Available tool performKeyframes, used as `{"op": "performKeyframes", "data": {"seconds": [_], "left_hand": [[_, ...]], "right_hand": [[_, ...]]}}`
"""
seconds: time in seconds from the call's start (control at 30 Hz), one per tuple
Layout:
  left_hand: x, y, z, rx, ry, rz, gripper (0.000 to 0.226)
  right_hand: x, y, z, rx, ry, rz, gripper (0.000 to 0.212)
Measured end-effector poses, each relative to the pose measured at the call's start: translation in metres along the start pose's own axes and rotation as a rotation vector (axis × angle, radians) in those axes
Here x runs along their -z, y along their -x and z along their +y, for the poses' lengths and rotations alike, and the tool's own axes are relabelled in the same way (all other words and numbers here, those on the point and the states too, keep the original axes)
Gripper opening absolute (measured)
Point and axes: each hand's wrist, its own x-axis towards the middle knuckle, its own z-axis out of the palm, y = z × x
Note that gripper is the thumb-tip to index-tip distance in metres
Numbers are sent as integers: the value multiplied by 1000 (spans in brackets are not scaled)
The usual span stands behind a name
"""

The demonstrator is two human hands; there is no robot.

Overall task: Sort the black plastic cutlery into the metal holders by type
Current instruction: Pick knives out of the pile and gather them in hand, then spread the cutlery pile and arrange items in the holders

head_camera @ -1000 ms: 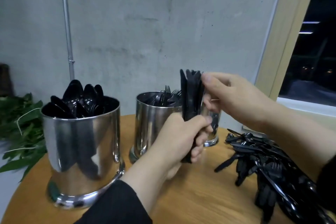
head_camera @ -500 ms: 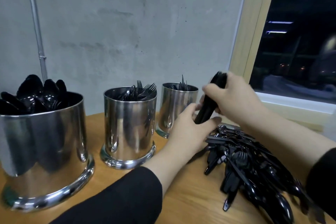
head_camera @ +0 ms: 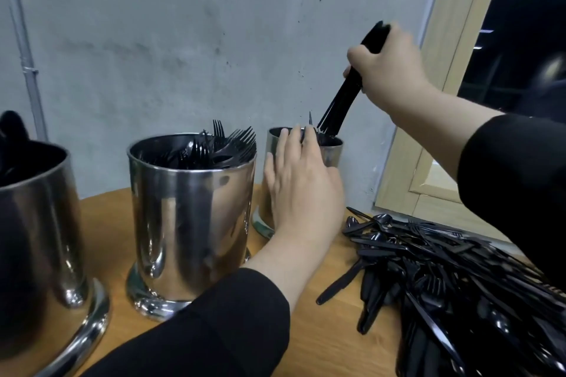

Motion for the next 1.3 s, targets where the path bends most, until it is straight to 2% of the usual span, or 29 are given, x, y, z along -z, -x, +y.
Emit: {"op": "performKeyframes", "data": {"seconds": [0.2,0.33,0.4,0.47,0.5,0.63,0.77,0.87,0.93,1.0,1.1,1.17,1.3], "left_hand": [[7,-6,-2,42,12,-15,66],[6,-5,0,45,18,-26,66],[6,-5,-1,36,23,-27,66],[6,-5,-1,23,34,-22,65],[5,-4,0,16,41,-17,64],[1,9,9,-64,87,40,56],[-2,32,28,-243,174,88,41],[-11,59,38,-240,304,-117,28],[-19,78,41,-220,268,-299,27],[-25,94,41,-204,155,-487,35],[-29,112,41,-180,-55,-722,61],[-30,121,44,-210,-164,-816,70],[-27,135,52,-280,-109,-834,60]], "right_hand": [[-33,2,37,-172,42,-230,12],[-41,14,52,-187,167,-388,30],[-38,19,56,-154,192,-376,41],[-28,25,54,-158,183,-331,63],[-23,29,54,-153,190,-305,65],[8,59,55,-64,256,-184,47],[52,119,59,-54,310,-193,35],[101,177,70,-90,387,-289,30],[135,216,74,-120,462,-342,27],[161,251,76,-143,537,-375,31],[185,288,86,-166,577,-416,51],[191,305,92,-152,570,-479,61],[188,318,94,-94,566,-522,55]]}}
